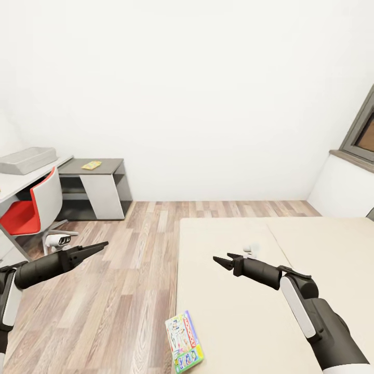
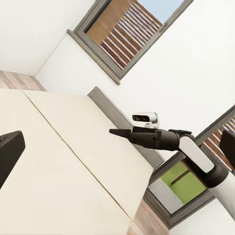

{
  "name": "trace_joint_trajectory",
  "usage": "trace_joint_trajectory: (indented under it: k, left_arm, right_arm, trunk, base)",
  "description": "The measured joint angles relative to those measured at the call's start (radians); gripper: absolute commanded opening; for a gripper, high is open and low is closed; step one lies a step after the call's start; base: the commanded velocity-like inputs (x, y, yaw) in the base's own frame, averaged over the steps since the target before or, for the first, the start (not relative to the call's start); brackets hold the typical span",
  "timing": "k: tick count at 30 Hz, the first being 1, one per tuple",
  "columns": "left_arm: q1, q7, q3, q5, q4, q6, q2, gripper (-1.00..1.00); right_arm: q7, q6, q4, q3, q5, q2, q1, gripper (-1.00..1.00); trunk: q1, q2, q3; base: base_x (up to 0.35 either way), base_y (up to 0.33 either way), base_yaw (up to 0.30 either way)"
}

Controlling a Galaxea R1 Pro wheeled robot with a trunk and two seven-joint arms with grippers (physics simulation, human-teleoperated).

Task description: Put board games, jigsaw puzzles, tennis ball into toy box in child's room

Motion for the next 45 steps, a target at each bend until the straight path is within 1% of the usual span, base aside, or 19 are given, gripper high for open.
trace_joint_trajectory:
  k: [12, 28, 45]
  left_arm:
    - [0.000, 0.000, 0.006, 0.000, 0.000, 0.000, 0.000, 1.00]
    - [0.000, 0.000, 0.013, 0.000, 0.000, 0.000, 0.001, 1.00]
    - [0.000, 0.000, 0.013, 0.000, 0.000, 0.000, 0.000, 1.00]
  right_arm:
    - [-0.026, 0.000, 0.000, 0.002, -0.001, 0.000, 0.000, 1.00]
    - [-0.028, 0.000, -0.003, -0.002, -0.007, 0.000, 0.000, 1.00]
    - [-0.028, -0.001, -0.004, 0.002, -0.003, 0.000, 0.000, 1.00]
  trunk:
    - [0.000, 0.000, 0.002]
    - [0.000, 0.000, 0.002]
    - [0.000, 0.000, 0.002]
  base:
    - [0.000, 0.000, 0.000]
    - [0.000, 0.000, 0.000]
    - [0.000, 0.000, 0.000]
